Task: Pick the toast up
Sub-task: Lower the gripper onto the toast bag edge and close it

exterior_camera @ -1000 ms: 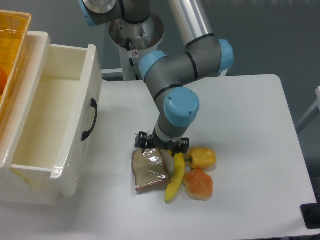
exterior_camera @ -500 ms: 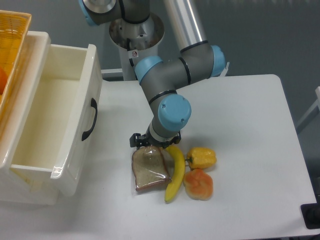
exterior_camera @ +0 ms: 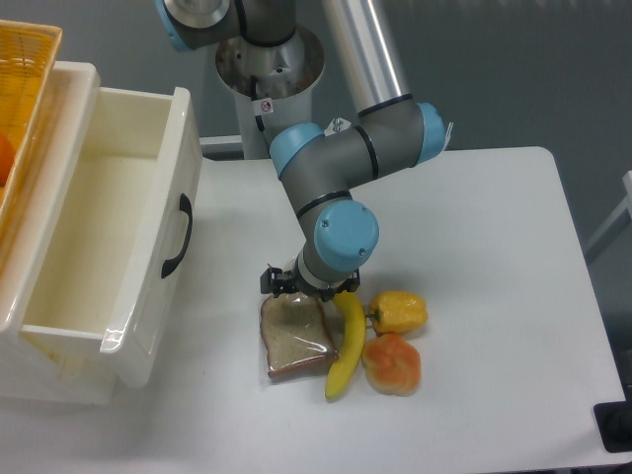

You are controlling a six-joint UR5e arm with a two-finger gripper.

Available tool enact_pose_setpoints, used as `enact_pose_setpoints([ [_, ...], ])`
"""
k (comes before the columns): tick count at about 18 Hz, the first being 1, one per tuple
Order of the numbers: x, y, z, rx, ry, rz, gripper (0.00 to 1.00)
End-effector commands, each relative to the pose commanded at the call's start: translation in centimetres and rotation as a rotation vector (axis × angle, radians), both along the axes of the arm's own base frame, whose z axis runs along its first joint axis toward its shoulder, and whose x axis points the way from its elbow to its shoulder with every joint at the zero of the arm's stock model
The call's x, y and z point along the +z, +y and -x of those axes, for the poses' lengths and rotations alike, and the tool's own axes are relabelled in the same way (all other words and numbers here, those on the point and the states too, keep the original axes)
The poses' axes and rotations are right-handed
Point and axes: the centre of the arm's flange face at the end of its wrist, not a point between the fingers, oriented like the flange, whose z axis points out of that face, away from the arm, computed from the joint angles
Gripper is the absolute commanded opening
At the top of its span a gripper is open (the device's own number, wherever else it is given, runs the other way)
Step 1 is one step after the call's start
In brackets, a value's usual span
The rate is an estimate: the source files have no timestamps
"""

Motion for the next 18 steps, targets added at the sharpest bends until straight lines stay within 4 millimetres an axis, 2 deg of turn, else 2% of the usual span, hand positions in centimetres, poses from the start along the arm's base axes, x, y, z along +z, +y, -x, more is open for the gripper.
enact_pose_setpoints([
  [11, -1.1, 0.7, 0.8, 0.006, 0.003, -0.003, 1.0],
  [18, -0.9, 1.2, 1.3, 0.014, 0.011, -0.009, 1.0],
])
